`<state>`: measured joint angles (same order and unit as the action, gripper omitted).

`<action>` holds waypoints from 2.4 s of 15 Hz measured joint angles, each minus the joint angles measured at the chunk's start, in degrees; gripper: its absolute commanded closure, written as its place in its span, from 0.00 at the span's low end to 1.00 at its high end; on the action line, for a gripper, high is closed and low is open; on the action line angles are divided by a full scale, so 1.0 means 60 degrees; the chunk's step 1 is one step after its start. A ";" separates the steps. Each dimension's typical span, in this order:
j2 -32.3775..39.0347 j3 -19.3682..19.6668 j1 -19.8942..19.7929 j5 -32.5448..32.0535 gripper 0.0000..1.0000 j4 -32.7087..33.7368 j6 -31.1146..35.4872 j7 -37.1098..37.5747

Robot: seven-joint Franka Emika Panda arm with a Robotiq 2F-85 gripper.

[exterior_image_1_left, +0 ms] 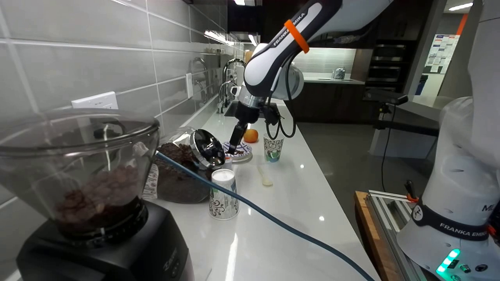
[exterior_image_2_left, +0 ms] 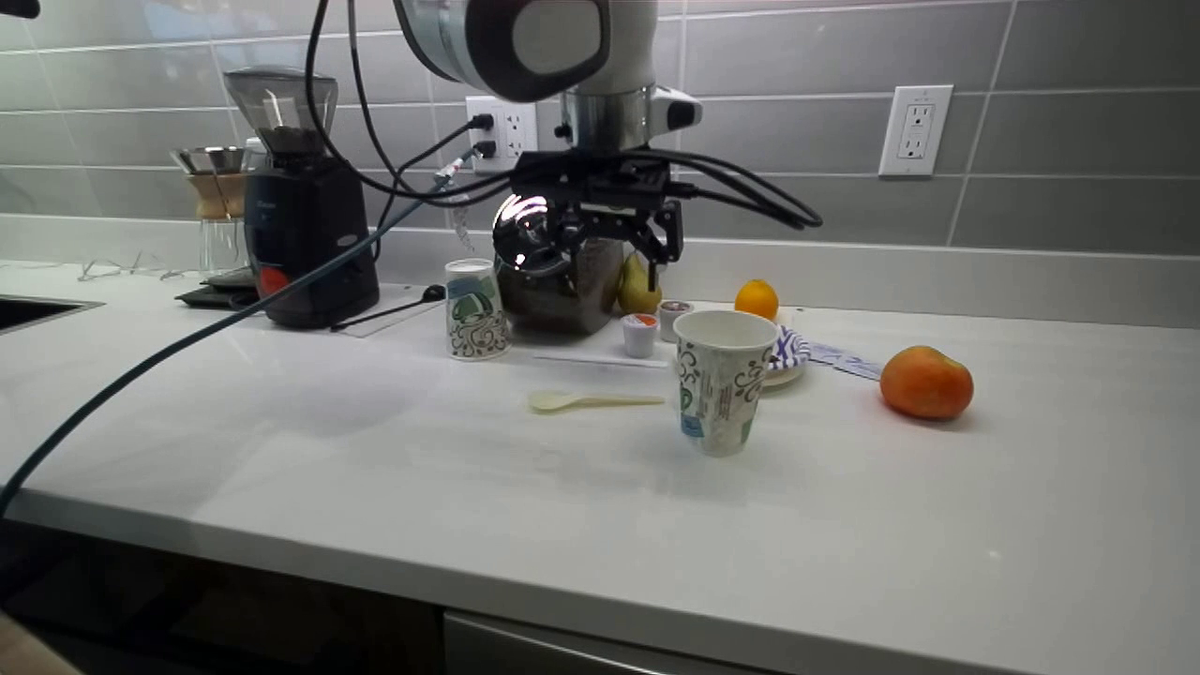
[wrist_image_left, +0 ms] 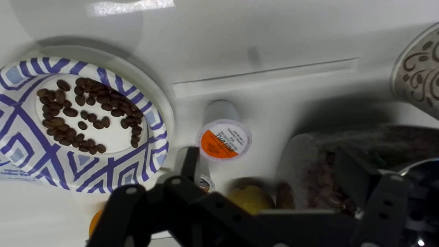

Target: Stack the two coffee pods on the counter together.

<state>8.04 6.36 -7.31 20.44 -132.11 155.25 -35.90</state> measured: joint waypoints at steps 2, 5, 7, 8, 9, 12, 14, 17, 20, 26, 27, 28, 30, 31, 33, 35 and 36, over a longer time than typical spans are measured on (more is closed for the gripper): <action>0.0264 -0.0029 -0.0062 0.0037 0.00 0.0196 0.0051 -0.0026; 0.0336 -0.0134 -0.0149 0.0002 0.00 0.0254 0.0052 -0.0008; 0.0365 -0.0274 -0.0254 0.0003 0.00 0.0255 0.0060 -0.0077; 0.0398 -0.0357 -0.0312 0.0003 0.00 0.0255 0.0097 -0.0150; 0.0439 -0.0430 -0.0364 0.0003 0.00 0.0256 0.0155 -0.0206; 0.0629 -0.0665 -0.0566 0.0012 0.00 0.0296 0.0461 -0.0631; 0.0778 -0.0783 -0.0676 0.0199 0.00 0.0336 0.0726 -0.1206; 0.1020 -0.1111 -0.0968 0.0912 0.00 0.0474 0.0845 -0.2282; 0.1320 -0.1418 -0.1315 0.1576 0.00 0.0697 0.0845 -0.3211; 0.1859 -0.1706 -0.1811 0.2187 0.29 0.1092 0.0849 -0.4036; 0.1925 -0.1753 -0.1865 0.2227 0.28 0.1125 0.0849 -0.4095; 0.1979 -0.1799 -0.1910 0.2248 0.30 0.1150 0.0858 -0.4136; 0.2069 -0.1864 -0.1970 0.2255 0.39 0.1189 0.0868 -0.4219; 0.2093 -0.1894 -0.1992 0.2255 0.46 0.1193 0.0884 -0.4247; 0.2097 -0.1958 -0.2027 0.2256 0.62 0.1197 0.0946 -0.4279; 0.2093 -0.1998 -0.2032 0.2256 0.72 0.1201 0.1027 -0.4281; 0.2082 -0.2012 -0.2032 0.2256 0.72 0.1203 0.1058 -0.4281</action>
<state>20.53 -5.72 -19.51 33.97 -124.89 161.60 -61.58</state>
